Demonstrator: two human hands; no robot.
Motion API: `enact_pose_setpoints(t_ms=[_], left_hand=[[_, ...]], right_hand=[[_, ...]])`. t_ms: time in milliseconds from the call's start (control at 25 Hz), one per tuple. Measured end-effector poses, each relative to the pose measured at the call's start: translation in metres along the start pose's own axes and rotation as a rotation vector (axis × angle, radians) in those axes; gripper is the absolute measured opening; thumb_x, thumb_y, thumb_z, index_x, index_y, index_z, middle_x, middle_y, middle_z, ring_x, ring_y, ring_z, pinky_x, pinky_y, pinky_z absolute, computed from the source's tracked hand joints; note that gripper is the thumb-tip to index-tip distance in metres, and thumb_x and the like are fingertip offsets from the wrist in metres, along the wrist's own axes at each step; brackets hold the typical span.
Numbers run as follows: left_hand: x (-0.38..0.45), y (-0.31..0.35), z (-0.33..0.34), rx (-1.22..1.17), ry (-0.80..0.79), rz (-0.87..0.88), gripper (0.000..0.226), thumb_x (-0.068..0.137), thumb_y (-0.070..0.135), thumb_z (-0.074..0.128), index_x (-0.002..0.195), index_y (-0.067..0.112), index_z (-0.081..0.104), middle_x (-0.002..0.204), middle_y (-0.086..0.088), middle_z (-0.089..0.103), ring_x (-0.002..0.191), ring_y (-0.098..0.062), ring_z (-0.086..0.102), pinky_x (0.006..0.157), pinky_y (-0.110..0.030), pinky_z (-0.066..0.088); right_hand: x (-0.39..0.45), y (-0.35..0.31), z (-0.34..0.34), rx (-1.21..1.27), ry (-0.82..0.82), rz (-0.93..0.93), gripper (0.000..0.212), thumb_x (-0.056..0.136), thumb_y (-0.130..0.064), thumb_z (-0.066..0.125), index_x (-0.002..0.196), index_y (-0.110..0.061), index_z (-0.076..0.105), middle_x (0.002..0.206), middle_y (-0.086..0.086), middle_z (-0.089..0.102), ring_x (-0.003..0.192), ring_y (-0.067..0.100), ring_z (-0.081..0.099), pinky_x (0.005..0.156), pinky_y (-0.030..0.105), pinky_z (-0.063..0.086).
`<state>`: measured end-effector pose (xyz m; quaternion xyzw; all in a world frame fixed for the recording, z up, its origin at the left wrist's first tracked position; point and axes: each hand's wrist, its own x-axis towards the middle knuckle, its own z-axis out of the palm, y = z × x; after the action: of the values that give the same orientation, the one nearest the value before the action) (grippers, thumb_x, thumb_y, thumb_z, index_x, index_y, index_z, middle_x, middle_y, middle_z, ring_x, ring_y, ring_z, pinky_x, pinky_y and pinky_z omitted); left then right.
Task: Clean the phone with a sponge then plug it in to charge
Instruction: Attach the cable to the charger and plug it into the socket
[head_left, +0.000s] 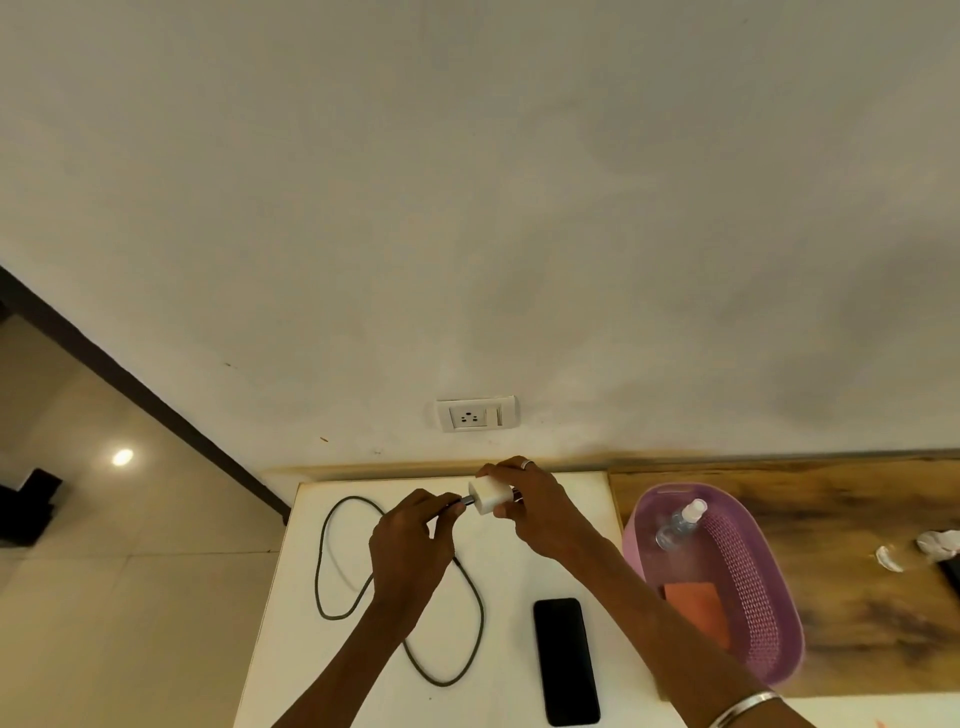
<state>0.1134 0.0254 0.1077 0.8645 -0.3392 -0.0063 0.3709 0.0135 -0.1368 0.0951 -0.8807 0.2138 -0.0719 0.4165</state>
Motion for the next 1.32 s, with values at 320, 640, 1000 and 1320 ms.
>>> enact_pose_setpoints(t_ms=[320, 640, 1000, 1320], left_hand=[[0.017, 0.016, 0.012, 0.031, 0.028, 0.001, 0.005, 0.081, 0.02, 0.083, 0.082, 0.023, 0.079, 0.072, 0.009, 0.067, 0.051, -0.016, 0.055, 0.053, -0.021, 0.035], [0.028, 0.026, 0.009, 0.09, -0.002, 0.126, 0.002, 0.084, 0.021, 0.079, 0.085, 0.022, 0.079, 0.073, 0.007, 0.069, 0.058, -0.022, 0.062, 0.052, -0.03, 0.046], [0.032, 0.02, 0.018, -0.232, -0.475, -0.467, 0.031, 0.088, 0.063, 0.062, 0.1, 0.034, 0.065, 0.085, 0.014, 0.078, 0.074, -0.009, 0.073, 0.076, -0.028, 0.051], [0.05, 0.013, 0.034, -0.68, -0.477, -0.681, 0.02, 0.092, 0.028, 0.071, 0.091, 0.009, 0.076, 0.081, -0.005, 0.08, 0.072, -0.018, 0.076, 0.067, -0.031, 0.055]], right_hand=[[0.006, -0.001, -0.005, 0.24, 0.055, 0.152, 0.038, 0.086, 0.007, 0.062, 0.116, -0.016, 0.061, 0.119, 0.006, 0.054, 0.107, 0.024, 0.053, 0.085, 0.021, 0.051], [-0.001, 0.004, -0.004, 0.099, 0.117, 0.083, 0.049, 0.088, 0.003, 0.064, 0.132, -0.014, 0.054, 0.128, 0.007, 0.052, 0.112, 0.019, 0.051, 0.093, 0.013, 0.044], [-0.01, 0.025, -0.005, -0.108, 0.13, -0.059, 0.029, 0.084, -0.016, 0.064, 0.111, -0.028, 0.069, 0.109, -0.008, 0.058, 0.097, 0.007, 0.056, 0.076, 0.013, 0.048], [-0.004, 0.023, -0.011, 0.095, 0.211, 0.1, 0.075, 0.083, -0.013, 0.074, 0.146, -0.033, 0.037, 0.135, -0.013, 0.043, 0.104, 0.003, 0.056, 0.083, 0.027, 0.056]])
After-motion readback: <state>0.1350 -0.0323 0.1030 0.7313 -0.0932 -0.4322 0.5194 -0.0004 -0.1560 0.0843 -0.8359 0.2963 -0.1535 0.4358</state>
